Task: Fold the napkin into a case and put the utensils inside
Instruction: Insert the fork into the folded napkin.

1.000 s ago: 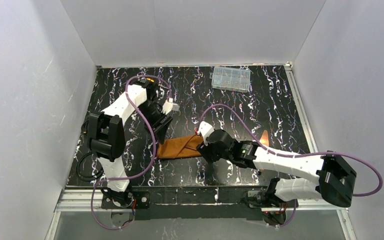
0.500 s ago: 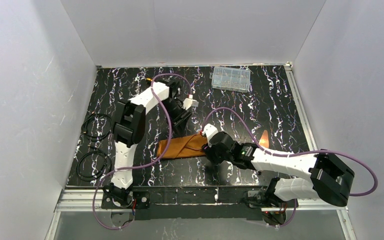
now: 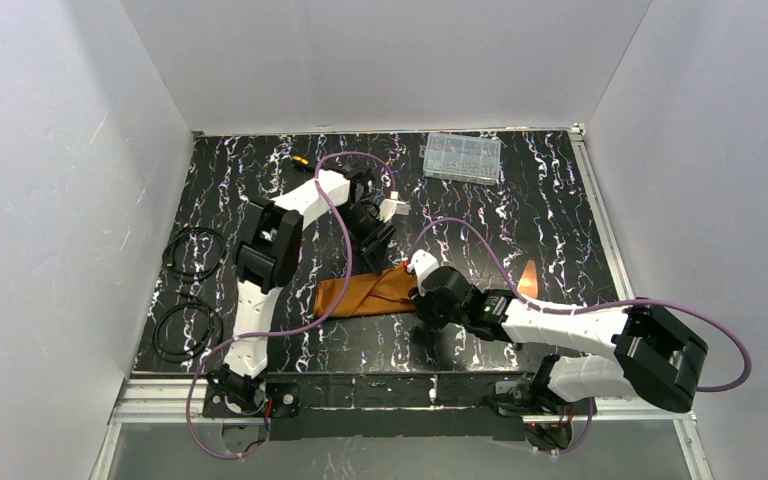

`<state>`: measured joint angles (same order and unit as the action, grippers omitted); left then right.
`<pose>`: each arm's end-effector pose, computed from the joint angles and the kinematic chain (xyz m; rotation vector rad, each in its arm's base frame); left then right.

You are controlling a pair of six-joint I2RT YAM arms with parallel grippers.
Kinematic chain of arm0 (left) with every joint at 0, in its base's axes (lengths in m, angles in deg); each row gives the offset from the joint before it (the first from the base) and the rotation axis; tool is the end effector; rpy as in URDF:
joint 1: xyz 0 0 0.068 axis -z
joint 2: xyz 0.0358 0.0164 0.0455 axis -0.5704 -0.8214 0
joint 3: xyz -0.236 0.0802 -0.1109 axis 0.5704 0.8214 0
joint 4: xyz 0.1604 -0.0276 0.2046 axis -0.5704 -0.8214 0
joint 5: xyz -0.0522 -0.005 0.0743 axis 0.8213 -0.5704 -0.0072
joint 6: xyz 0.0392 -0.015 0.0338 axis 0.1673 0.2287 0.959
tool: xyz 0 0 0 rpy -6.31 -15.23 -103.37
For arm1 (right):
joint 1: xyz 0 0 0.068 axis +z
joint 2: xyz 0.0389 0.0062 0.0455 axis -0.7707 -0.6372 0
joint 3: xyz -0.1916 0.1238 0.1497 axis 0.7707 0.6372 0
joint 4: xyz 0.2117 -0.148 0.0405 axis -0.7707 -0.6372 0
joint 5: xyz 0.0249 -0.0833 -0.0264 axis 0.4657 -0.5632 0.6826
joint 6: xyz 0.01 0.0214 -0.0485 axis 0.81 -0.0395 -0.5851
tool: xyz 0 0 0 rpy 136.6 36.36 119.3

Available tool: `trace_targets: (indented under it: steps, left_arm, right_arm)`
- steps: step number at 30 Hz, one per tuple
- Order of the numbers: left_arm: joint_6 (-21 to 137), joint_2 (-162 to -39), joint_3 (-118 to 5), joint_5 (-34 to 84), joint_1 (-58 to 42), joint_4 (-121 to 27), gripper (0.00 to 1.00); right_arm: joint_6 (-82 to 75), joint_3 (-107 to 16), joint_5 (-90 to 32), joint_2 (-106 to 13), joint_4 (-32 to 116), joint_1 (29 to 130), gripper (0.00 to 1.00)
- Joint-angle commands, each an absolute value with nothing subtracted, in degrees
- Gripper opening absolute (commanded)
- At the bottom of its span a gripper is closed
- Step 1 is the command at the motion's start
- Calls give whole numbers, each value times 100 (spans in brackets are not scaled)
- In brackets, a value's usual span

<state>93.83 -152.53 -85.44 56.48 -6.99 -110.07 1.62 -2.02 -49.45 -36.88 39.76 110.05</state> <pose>0.3713 -0.2214 0.1651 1.3091 2.6253 -1.0697 0.1300 0.2067 0.1819 -0.8302 2.1610 0.3937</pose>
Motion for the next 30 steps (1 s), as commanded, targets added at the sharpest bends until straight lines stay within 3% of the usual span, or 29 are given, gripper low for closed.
trace_targets:
  steps: [1, 6, 13, 19, 20, 23, 25, 30]
  left_arm:
    - [9249, -15357, -8593, 5873, -532, -10849, 42]
    - [9241, -15430, -8555, 5816, -478, -10828, 41]
    - [9278, -15384, -8477, 5865, -429, -10827, 39]
    - [9308, -15343, -8373, 5906, -428, -10827, 39]
    - [9306, -15337, -8369, 5901, -428, -10829, 39]
    - [9327, -15324, -8347, 5882, -427, -10827, 39]
    - [9340, -15302, -8312, 5880, -428, -10827, 38]
    - [9371, -15256, -8268, 5817, -427, -10827, 38]
  right_arm:
    - [231, -143, -4890, -3789, 4362, 10977, 38]
    - [196, -170, -4917, -3897, 4459, 10934, 34]
    - [207, -170, -4892, -3886, 4481, 10863, 19]
    - [174, -230, -4870, -4034, 4505, 10831, 16]
    - [171, -238, -4842, -4061, 4513, 10823, 18]
    - [206, -229, -4821, -4062, 4531, 10820, 44]
    - [198, -215, -4837, -3989, 4525, 10820, 56]
    - [176, -212, -4965, -3791, 4476, 10825, 55]
